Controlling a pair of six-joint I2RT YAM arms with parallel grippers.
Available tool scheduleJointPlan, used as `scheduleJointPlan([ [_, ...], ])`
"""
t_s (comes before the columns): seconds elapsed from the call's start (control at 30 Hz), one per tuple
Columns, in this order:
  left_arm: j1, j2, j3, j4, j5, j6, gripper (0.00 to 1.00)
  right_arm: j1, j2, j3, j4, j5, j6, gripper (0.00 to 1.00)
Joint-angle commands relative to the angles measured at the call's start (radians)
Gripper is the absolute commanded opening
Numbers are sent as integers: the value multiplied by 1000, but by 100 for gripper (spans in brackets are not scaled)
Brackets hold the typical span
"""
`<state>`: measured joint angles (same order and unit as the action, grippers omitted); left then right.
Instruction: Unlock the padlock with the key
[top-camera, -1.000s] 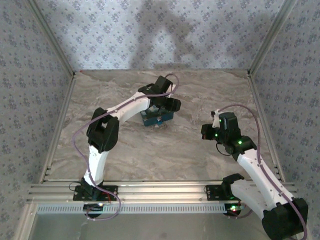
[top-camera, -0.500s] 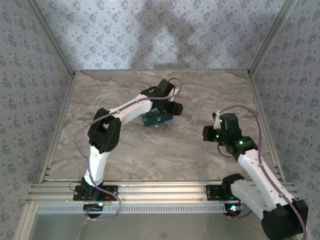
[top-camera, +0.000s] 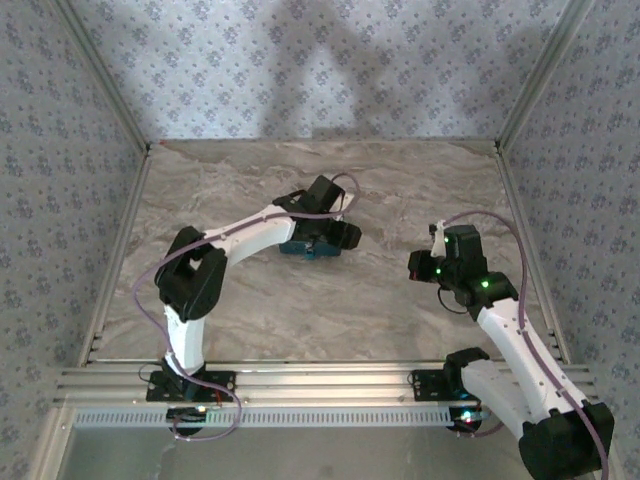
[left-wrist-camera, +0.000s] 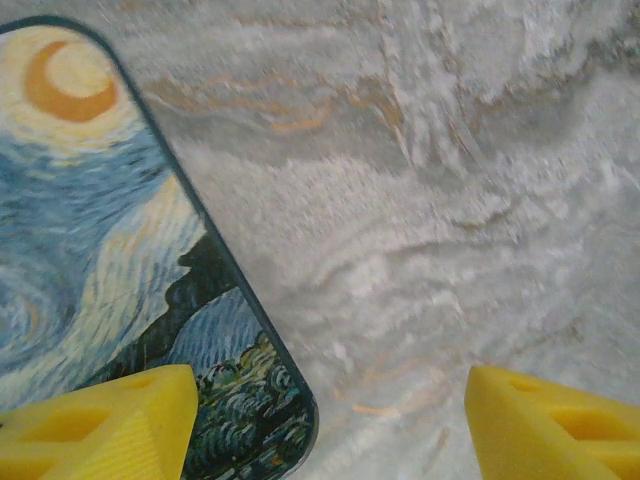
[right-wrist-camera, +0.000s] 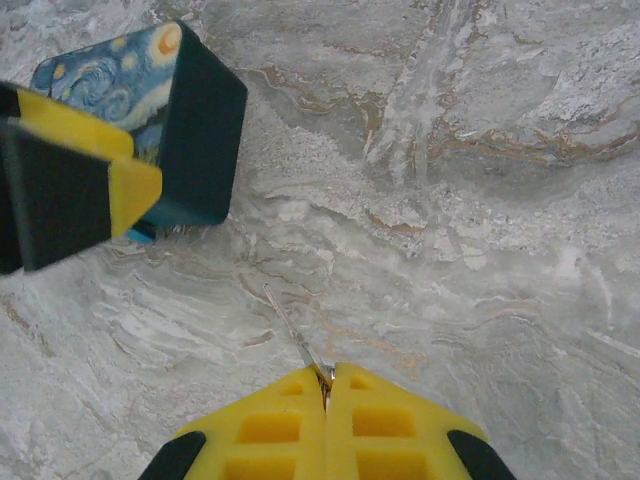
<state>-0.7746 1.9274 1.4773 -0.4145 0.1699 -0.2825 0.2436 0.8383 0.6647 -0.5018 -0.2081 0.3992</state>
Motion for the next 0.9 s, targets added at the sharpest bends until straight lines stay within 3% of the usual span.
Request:
scheduleJointPlan([
  [0.0,-34,-44,-60,-15,3,-32,71,-6,14,13,32,-36,-3,0],
  [0.33,-51,-87,-75,7,14,-50,73,14,95,18,90,-77,6,0],
  [0.53,9,-181,-78,26,64,-73,75,21,157,42,130,-107,10,0],
  [0.7,96,-350,-215,80,68,-80,79,77,245,92,179,-119,15,0],
  [0.87,198,-490,-427,163,146,-60,79,150,385,153,277,-150,38,0],
])
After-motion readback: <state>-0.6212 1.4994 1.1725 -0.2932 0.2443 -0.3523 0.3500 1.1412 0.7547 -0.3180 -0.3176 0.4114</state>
